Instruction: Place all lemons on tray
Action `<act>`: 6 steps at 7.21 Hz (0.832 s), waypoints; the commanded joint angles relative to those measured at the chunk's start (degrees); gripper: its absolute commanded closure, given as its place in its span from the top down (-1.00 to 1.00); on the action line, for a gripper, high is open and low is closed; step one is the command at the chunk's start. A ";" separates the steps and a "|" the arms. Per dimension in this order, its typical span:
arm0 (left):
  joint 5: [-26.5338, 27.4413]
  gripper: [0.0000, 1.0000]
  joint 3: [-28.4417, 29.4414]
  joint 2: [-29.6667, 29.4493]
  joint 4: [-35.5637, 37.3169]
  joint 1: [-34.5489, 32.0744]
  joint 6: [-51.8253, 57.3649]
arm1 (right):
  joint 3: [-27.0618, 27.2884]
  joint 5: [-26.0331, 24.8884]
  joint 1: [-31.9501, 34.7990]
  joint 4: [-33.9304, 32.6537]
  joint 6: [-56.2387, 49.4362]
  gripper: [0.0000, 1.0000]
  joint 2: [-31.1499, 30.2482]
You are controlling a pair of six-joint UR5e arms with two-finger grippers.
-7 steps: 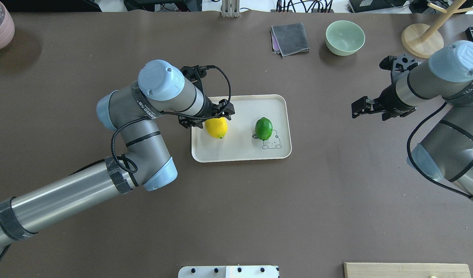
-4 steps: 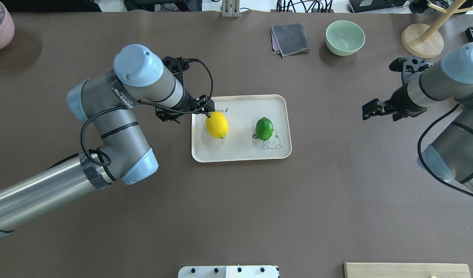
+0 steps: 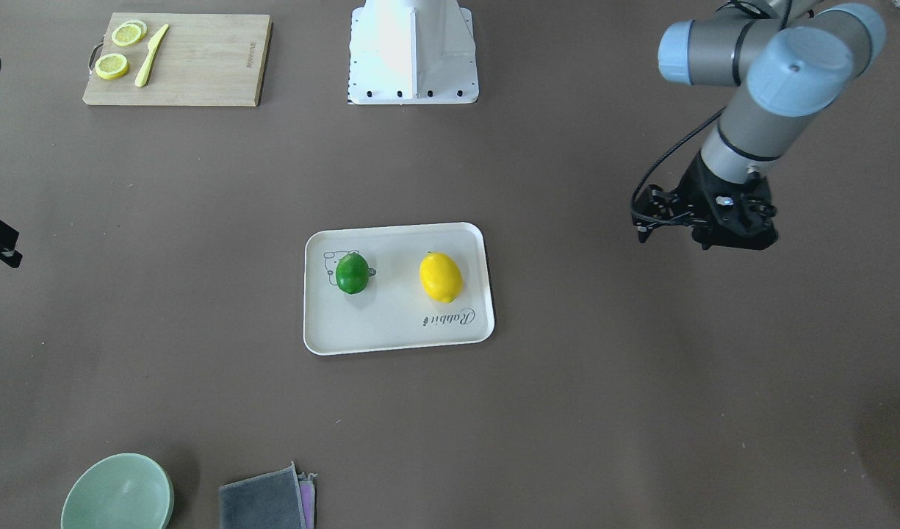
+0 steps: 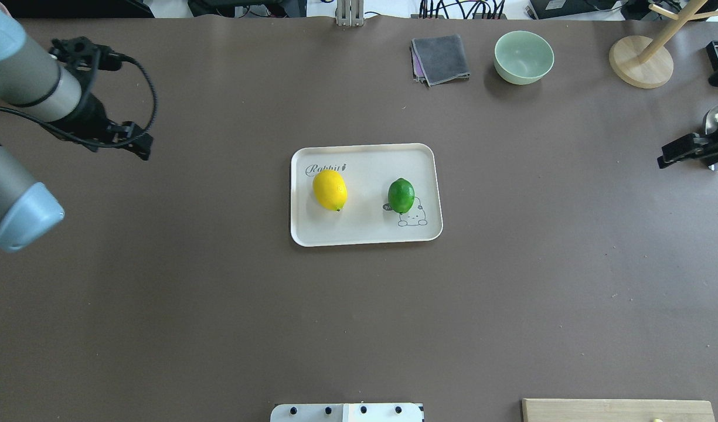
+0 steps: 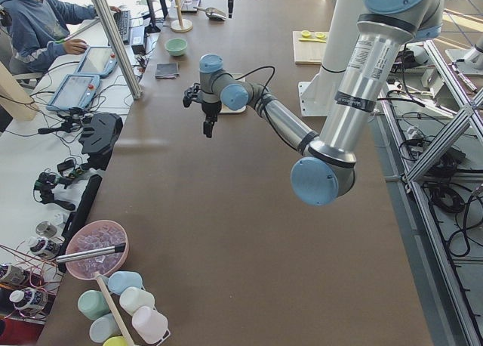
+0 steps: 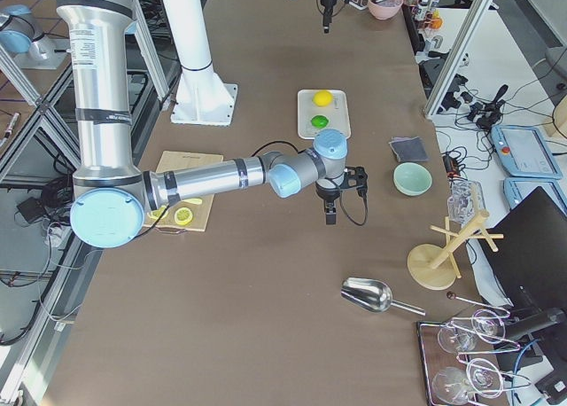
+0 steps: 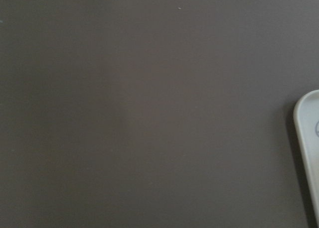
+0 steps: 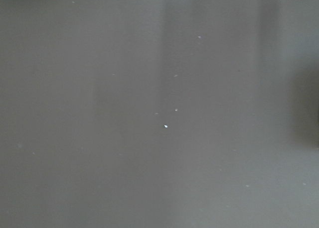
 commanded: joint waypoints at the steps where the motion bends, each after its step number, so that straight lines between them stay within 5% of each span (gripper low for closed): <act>1: -3.27 0.94 0.00 11.47 0.03 -14.42 24.58 | -0.11 0.98 9.79 -11.35 -18.64 1.00 -1.23; 4: -13.96 0.95 6.07 21.33 0.11 -28.45 38.93 | -0.11 -0.07 13.07 -13.34 -22.41 1.00 -3.60; 6: -11.91 0.95 9.49 22.32 -6.61 -28.99 38.50 | -0.02 -0.16 13.78 -13.34 -22.41 1.00 -4.83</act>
